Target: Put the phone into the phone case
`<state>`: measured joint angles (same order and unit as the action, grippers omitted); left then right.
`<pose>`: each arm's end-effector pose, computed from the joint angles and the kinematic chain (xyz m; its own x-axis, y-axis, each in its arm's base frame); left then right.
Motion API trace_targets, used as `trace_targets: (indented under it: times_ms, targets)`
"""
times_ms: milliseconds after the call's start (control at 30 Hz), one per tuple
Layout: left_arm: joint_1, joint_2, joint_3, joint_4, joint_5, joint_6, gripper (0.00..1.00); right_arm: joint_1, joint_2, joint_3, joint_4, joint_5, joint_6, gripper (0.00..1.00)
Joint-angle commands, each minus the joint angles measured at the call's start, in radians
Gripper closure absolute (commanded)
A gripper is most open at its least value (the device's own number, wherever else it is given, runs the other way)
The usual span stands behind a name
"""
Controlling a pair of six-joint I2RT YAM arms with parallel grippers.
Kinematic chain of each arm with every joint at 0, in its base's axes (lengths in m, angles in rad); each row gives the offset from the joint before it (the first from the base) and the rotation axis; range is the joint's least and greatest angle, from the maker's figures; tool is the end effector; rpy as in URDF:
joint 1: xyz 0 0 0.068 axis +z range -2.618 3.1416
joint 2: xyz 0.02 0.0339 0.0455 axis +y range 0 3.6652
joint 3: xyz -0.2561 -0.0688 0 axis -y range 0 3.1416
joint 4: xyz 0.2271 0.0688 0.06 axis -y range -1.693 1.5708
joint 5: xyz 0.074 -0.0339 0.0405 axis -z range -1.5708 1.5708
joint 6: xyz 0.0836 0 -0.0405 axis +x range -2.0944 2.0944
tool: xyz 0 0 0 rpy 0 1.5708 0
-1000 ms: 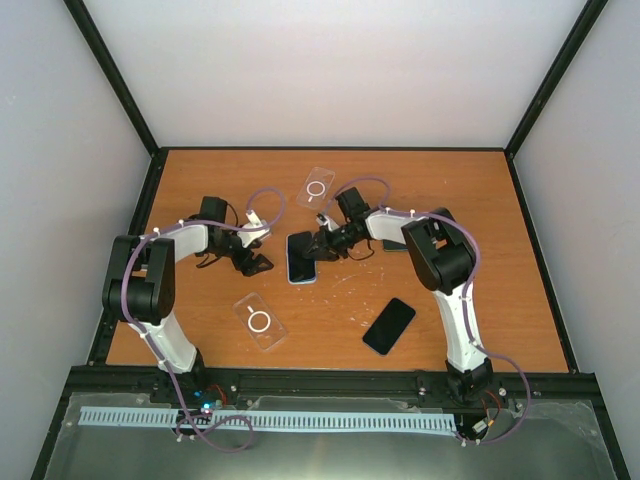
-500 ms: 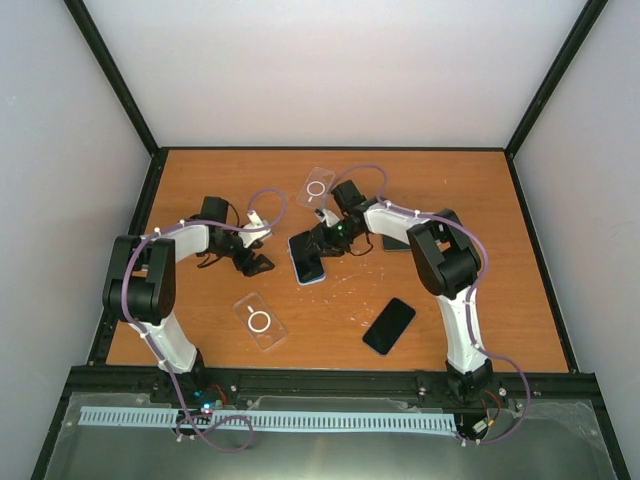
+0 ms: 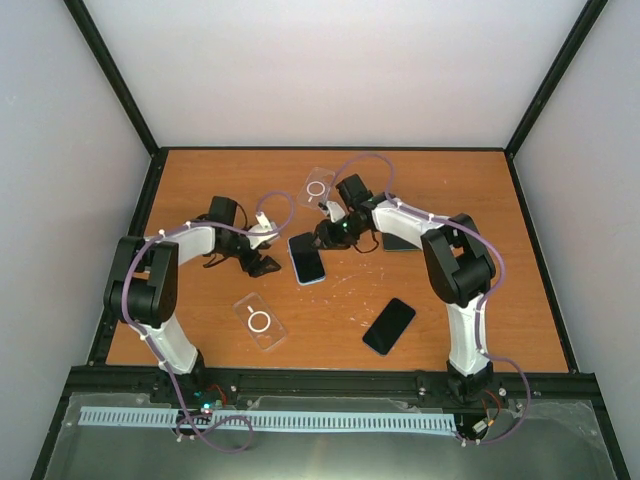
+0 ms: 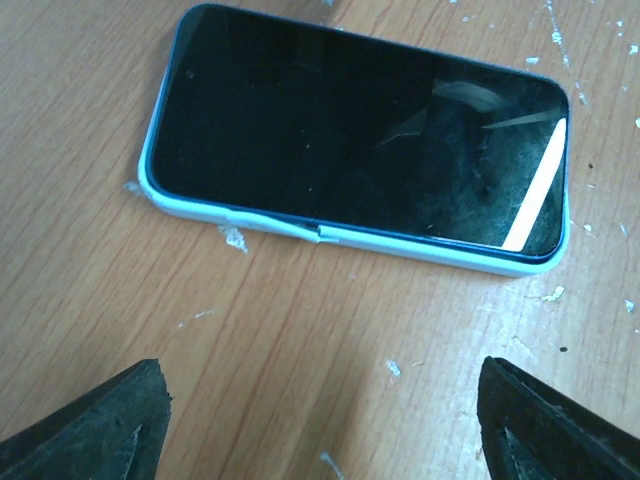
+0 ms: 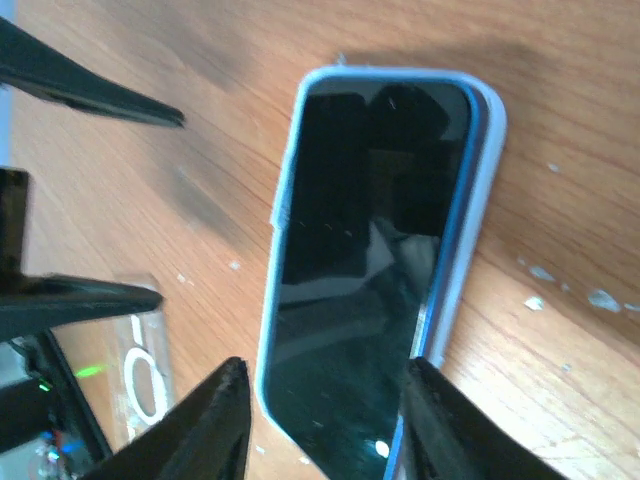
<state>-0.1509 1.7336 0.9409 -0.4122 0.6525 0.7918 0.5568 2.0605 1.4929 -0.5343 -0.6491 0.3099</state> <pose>0.3027 -0.0974 0.1154 -0.4108 0.6344 -0.6548 0.8918 0.4291 -0.1437 0.3364 0.2690 0.1426 -0.9204 -0.2868 -0.2659 -0.3908 0.6504 0.6514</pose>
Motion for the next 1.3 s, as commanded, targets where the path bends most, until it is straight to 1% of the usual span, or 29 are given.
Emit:
trace_targets:
  times_ms: [0,100,300,500,667,833,1000,1133,1267]
  targets:
    - [-0.020,-0.027,-0.014,0.027,0.003,0.025,0.17,-0.008,-0.016,-0.070,0.001,0.041,-0.043,0.62]
    - [-0.027,-0.020,-0.022,0.036,0.003,0.024,0.22,-0.008,-0.019,-0.099,0.014,0.033,-0.049,0.67]
    - [-0.042,0.017,-0.020,0.061,-0.019,0.013,0.33,-0.008,0.000,-0.119,0.025,0.003,-0.047,0.77]
    - [-0.055,0.040,-0.014,0.072,-0.020,0.002,0.37,-0.003,0.020,-0.127,0.032,-0.024,-0.041,0.86]
    - [-0.098,0.051,-0.018,0.080,-0.043,-0.007,0.39,0.004,0.026,-0.139,0.040,-0.028,-0.041,0.90]
    - [-0.147,0.076,-0.030,0.107,-0.082,-0.023,0.45,0.012,0.038,-0.159,0.050,-0.019,-0.049,0.93]
    - [-0.153,0.107,-0.015,0.121,-0.080,-0.054,0.52,0.019,0.058,-0.179,0.066,-0.003,-0.072,0.95]
    - [-0.157,0.106,-0.020,0.128,-0.068,-0.065,0.54,0.035,0.073,-0.196,0.090,0.022,-0.081,0.97]
    - [-0.161,0.102,-0.026,0.131,-0.071,-0.071,0.54,0.067,0.095,-0.216,0.113,0.094,-0.100,0.97]
